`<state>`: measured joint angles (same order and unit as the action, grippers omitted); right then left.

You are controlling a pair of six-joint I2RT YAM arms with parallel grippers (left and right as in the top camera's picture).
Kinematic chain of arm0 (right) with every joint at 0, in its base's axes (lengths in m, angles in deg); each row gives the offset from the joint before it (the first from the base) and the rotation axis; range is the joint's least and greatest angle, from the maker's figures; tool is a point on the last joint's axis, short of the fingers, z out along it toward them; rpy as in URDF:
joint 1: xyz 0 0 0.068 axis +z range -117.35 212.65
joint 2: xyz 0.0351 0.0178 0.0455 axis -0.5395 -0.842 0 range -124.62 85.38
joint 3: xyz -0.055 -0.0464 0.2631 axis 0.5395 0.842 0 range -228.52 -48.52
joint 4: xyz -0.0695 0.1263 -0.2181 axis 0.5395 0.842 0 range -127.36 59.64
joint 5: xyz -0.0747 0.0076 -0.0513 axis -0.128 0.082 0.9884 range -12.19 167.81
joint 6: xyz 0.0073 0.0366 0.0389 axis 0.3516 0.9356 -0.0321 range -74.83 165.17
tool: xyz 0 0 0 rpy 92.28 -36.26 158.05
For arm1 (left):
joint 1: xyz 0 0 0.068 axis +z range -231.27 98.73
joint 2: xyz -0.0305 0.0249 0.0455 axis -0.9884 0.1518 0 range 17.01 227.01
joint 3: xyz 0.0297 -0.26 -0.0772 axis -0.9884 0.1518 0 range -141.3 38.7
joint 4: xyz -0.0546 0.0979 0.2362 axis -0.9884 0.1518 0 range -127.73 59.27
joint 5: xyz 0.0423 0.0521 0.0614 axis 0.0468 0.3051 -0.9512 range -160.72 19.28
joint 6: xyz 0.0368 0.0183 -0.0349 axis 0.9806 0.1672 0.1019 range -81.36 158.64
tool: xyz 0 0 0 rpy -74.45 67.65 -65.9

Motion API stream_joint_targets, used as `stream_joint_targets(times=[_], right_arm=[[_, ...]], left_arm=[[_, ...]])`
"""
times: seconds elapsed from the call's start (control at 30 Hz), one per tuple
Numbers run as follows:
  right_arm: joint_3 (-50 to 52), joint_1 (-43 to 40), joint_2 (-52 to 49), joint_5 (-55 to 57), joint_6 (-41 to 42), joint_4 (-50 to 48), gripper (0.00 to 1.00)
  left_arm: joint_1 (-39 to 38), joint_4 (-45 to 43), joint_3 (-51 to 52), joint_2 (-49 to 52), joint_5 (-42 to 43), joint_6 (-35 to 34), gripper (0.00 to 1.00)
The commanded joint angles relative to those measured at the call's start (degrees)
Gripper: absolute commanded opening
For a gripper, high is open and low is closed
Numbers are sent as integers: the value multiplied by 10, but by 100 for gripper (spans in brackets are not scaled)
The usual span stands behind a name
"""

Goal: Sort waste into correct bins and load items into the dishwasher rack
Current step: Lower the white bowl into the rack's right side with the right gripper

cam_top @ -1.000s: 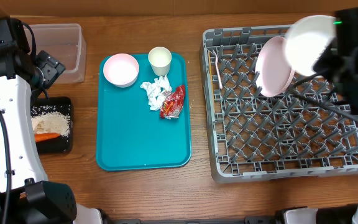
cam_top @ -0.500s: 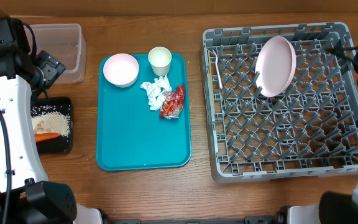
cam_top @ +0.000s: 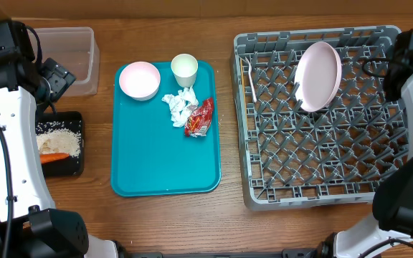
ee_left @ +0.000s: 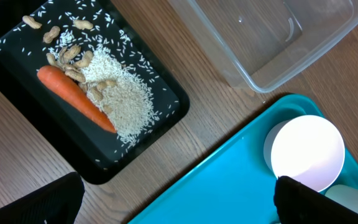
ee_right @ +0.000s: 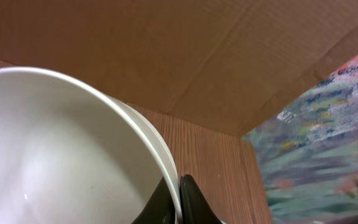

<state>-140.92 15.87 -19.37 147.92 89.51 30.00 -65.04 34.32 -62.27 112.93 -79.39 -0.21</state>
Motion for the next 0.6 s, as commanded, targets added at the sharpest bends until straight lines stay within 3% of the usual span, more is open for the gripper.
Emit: stream_joint_targets(times=[0.0,0.57], right_arm=[[18,0,-5,54,7,-21,4],[104,17,-9,33,7,-56,4]], left_arm=[[-1,-1,2,2,-7,3,100],[-1,-1,2,2,-7,3,100]])
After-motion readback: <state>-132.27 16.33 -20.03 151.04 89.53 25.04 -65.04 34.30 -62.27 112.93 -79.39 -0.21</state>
